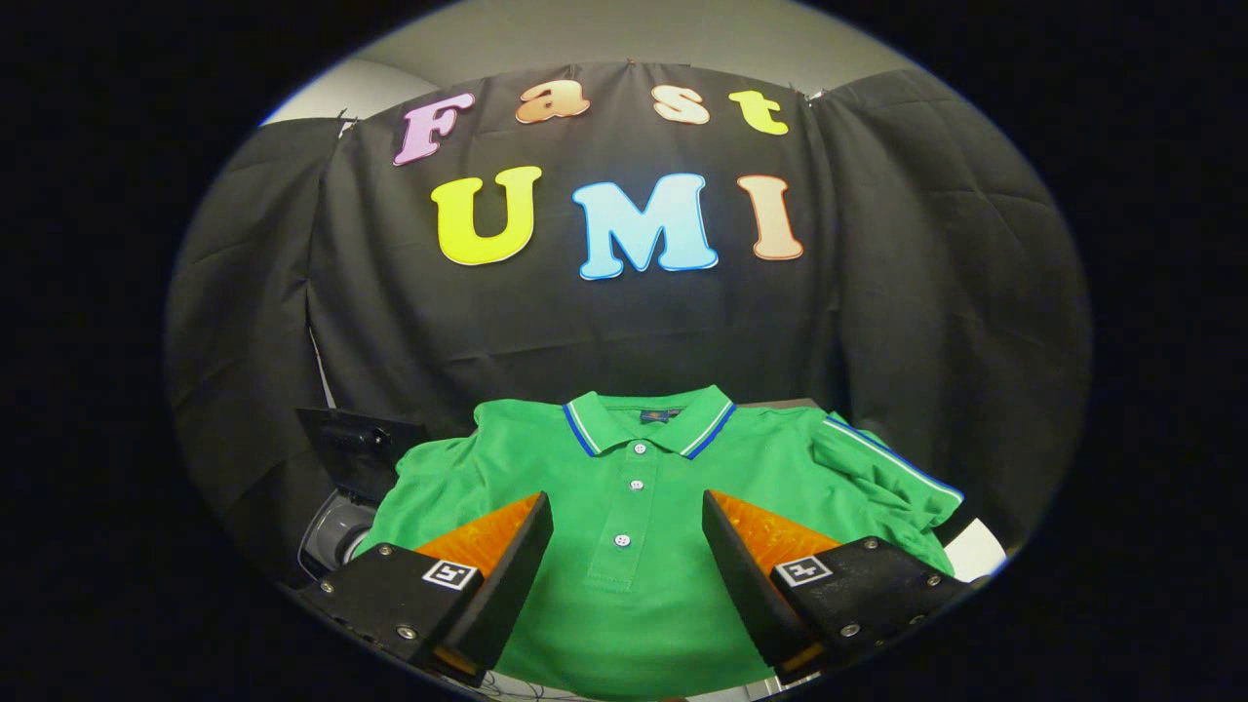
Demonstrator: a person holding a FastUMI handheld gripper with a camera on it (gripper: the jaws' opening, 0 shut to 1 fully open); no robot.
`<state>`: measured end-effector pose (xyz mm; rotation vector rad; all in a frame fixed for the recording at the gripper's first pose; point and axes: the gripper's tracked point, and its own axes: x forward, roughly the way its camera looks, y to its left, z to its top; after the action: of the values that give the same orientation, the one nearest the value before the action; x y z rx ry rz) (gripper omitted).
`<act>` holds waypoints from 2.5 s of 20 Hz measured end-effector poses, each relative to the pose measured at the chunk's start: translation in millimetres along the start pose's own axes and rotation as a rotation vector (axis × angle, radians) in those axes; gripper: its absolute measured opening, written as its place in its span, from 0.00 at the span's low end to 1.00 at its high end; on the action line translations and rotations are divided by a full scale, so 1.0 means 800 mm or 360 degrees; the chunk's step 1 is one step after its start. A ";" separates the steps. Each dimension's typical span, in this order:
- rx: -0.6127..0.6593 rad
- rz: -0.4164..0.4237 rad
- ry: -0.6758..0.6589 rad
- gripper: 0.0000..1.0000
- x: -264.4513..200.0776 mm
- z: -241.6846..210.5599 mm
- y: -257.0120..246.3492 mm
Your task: Put the clothes into the washing machine and then close the washing machine lid.
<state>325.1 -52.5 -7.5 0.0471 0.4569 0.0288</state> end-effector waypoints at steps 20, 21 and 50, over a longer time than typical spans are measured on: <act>-0.0109 0.0038 0.0416 0.92 0.078 -0.028 0.007; -0.0106 0.0031 0.0420 0.89 0.080 -0.025 0.003; 0.0068 -0.0006 -0.0405 0.00 -0.023 0.071 0.052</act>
<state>333.0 -13.9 53.5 0.0909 0.2030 0.0092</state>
